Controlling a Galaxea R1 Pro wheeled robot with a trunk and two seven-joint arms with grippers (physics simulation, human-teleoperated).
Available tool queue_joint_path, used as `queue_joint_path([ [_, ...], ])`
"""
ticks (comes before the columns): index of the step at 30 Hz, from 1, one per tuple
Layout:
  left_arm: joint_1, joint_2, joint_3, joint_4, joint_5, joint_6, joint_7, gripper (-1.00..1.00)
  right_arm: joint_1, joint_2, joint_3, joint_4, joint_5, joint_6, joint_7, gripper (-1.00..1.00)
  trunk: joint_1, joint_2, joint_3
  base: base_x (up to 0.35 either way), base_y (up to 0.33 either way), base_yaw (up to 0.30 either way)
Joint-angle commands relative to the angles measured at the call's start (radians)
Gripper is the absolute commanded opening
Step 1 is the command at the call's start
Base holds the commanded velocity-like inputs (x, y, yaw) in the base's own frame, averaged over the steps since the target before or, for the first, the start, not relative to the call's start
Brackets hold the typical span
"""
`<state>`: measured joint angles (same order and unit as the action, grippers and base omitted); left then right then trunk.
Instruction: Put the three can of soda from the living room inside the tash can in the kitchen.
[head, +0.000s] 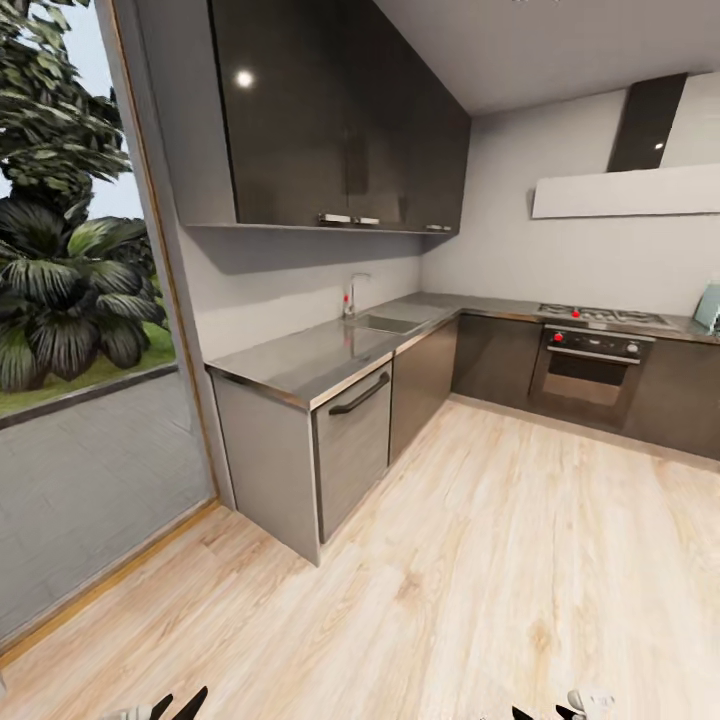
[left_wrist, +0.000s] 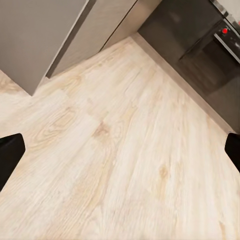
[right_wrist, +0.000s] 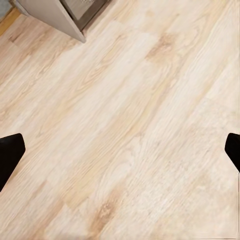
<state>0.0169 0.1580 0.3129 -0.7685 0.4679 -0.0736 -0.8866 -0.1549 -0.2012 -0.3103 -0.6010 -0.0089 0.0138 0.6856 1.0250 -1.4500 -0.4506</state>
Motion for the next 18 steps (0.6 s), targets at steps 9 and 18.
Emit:
queue_joint_path([
  [9, 0.000, -0.001, 0.000, 0.000, 0.000, 0.000, 0.000, 1.00, 0.000, 0.000, 0.000, 0.000, 0.000, 0.000, 0.000, 1.00, 0.000, 0.000, 0.000, 0.000, 0.000, -0.276],
  [18, 0.000, 0.000, 0.000, 0.000, 0.000, 0.000, 0.000, 1.00, 0.000, 0.000, 0.002, 0.001, 0.001, 0.000, 0.000, 1.00, 0.000, 0.000, 0.000, 0.000, 0.000, -0.299],
])
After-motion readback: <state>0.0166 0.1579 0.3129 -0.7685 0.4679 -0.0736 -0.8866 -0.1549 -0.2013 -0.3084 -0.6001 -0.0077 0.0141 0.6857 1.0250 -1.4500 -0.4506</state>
